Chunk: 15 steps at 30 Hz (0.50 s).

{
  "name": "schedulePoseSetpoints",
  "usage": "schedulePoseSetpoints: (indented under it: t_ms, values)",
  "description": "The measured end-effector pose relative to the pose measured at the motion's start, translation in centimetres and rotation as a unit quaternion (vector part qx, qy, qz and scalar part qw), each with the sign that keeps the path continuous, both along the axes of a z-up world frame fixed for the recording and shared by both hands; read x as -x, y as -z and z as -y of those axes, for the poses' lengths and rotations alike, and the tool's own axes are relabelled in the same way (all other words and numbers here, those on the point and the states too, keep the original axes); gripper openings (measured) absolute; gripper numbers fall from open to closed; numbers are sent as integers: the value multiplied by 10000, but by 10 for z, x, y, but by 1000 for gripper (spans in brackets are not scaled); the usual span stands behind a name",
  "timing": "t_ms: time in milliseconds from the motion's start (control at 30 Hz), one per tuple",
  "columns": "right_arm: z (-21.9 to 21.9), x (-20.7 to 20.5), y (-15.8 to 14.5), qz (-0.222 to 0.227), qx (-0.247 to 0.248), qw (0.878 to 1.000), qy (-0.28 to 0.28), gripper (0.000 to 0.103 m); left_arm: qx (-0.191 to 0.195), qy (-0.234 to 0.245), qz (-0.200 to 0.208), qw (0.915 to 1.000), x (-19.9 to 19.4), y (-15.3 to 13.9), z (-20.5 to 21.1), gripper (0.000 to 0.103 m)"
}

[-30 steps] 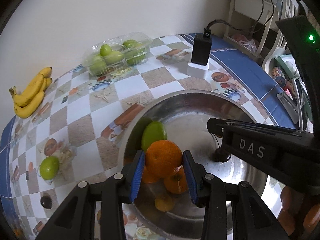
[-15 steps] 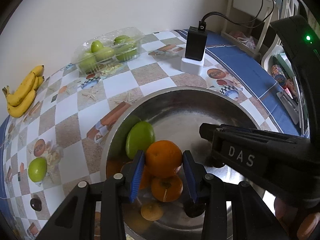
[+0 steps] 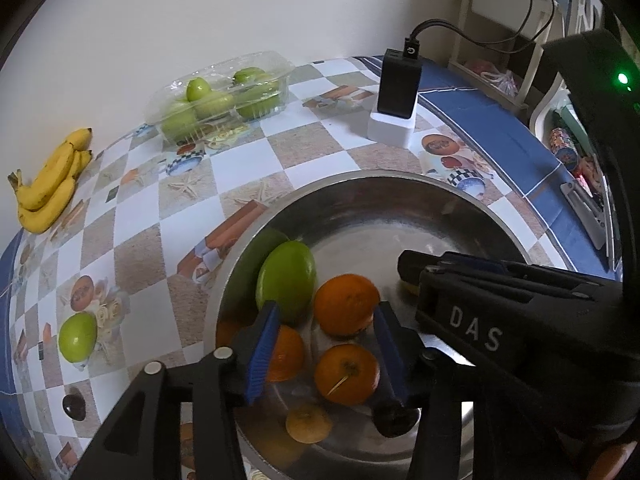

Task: Organize fruits
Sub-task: 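Open the right tool to drop the yellow fruit in the tray while the left releases the tangerine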

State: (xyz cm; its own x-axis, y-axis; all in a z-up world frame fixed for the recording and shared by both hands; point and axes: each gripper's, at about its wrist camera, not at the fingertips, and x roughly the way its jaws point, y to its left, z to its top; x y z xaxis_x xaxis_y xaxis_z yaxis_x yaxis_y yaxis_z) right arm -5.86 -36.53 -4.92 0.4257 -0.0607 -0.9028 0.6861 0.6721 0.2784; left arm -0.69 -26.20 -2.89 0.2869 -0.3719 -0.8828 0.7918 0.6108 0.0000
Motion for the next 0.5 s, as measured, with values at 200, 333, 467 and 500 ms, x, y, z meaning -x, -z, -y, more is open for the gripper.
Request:
schedulePoseSetpoints:
  t_ms: [200, 333, 467, 500]
  values:
    - [-1, 2, -7, 45, 92, 9999, 17, 47, 74, -70, 25, 9999, -3, -8, -6, 57]
    - [-2, 2, -12, 81, 174, 9998, 12, 64, 107, -137, 41, 9998, -6, -14, -12, 59]
    - [-5, 2, -16, 53, 279, 9996, -25, 77, 80, -234, 35, 9997, -11, -18, -18, 67]
    - [-5, 2, -17, 60, 286, 9996, -32, 78, 70, -275, 40, 9996, -13, -19, -21, 67]
